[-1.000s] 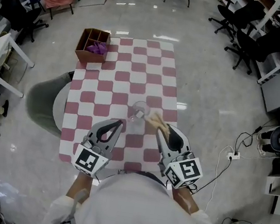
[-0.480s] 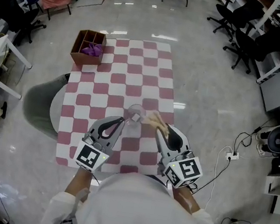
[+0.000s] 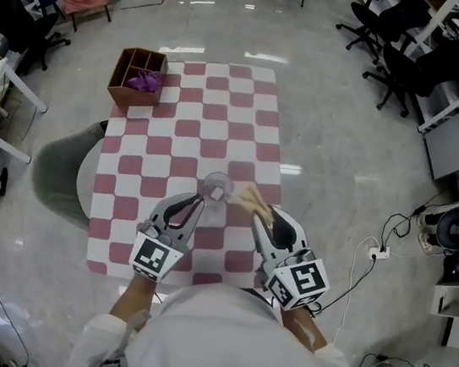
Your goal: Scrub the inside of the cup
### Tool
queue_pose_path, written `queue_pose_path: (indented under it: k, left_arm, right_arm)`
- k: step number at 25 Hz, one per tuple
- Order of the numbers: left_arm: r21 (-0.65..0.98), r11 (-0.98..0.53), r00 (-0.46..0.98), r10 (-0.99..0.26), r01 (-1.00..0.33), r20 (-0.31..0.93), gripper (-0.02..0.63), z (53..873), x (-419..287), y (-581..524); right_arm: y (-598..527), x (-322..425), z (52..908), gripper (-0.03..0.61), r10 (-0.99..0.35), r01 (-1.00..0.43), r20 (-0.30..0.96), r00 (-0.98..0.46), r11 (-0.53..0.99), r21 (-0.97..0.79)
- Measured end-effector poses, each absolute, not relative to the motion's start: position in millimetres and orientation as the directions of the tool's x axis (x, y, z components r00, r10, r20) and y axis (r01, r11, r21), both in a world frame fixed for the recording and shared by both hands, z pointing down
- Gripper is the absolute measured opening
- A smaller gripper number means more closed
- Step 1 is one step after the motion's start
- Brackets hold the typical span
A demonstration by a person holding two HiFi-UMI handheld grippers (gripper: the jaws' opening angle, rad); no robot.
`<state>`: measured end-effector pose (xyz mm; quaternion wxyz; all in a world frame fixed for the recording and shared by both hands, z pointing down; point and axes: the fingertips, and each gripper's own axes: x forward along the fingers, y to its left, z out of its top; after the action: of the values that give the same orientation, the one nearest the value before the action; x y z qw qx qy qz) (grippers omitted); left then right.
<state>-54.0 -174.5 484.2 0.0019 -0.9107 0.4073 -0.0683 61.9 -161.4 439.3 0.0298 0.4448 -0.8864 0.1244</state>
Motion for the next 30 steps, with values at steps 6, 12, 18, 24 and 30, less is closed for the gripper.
queue_pose_path:
  k: [6,12,18,24,30]
  left_arm:
    - [-0.061,-0.665,0.655,-0.744,-0.744,0.134,0.034,498,-54,-177]
    - [-0.03,-0.651,0.643,-0.755,-0.758,0.127,0.078,508,-55,-182]
    - [-0.001,-0.677,0.668,-0.727,-0.736,0.16,0.306,532,-47,-183]
    - [-0.003,-0.694,0.677,-0.704,-0.72,0.212,0.367,567,-34,-186]
    - [0.023,-0.678,0.658,-0.704,-0.735,0.266,0.38,600,-30,-202]
  right_arm:
    - [-162,64,443,0.115,-0.778,-0.795,0.17,-0.605,0.574,-0.197]
    - [-162,63,444,0.115,-0.772,-0.79,0.175,-0.611,0.58,-0.198]
    - [-161,65,449,0.115,-0.771,-0.792,0.187,-0.609,0.577,-0.2]
    - [-157,68,454,0.115,-0.768,-0.792,0.202,-0.608,0.574,-0.205]
    - [-156,74,460,0.115,-0.769,-0.802,0.227,-0.597,0.562,-0.203]
